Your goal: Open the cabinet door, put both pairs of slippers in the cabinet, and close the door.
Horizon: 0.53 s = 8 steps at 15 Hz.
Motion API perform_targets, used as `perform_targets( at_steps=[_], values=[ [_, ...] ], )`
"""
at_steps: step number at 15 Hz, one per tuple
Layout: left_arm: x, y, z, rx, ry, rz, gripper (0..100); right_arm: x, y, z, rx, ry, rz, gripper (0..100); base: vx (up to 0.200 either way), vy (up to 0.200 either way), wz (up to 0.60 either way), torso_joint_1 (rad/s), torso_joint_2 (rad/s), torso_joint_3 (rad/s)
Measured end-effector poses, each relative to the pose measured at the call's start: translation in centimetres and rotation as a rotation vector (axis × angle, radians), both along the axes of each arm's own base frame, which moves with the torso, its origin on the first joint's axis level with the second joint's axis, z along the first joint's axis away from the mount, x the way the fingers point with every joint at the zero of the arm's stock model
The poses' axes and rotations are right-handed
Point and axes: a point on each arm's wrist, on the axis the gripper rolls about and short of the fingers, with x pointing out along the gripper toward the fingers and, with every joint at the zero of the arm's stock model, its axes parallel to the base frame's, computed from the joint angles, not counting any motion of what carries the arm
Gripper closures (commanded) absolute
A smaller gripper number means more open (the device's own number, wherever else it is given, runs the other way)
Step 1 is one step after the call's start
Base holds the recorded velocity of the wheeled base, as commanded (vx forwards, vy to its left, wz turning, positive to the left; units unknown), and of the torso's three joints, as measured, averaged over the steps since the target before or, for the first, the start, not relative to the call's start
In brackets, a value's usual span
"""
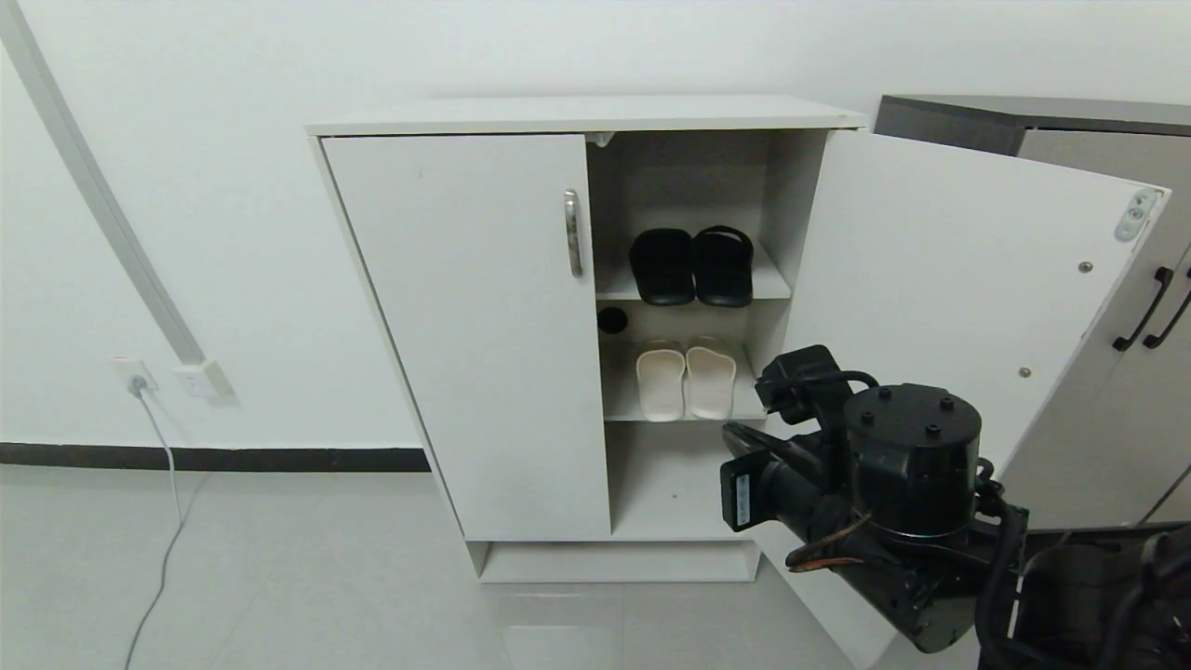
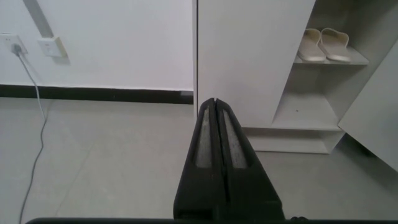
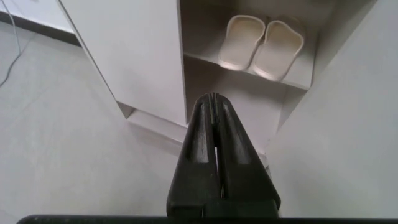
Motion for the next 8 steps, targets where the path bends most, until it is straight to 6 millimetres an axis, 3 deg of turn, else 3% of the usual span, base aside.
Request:
perform_targets(
  at_steps=[8],
  values=[
    [0.00, 0.00, 0.00, -0.001, 0.000, -0.001, 100, 0.17, 0.00, -0.61, -0.017, 0.014, -0.004, 100, 0.000, 0.000, 0.00, 0.000, 0.00, 0.000]
  ],
)
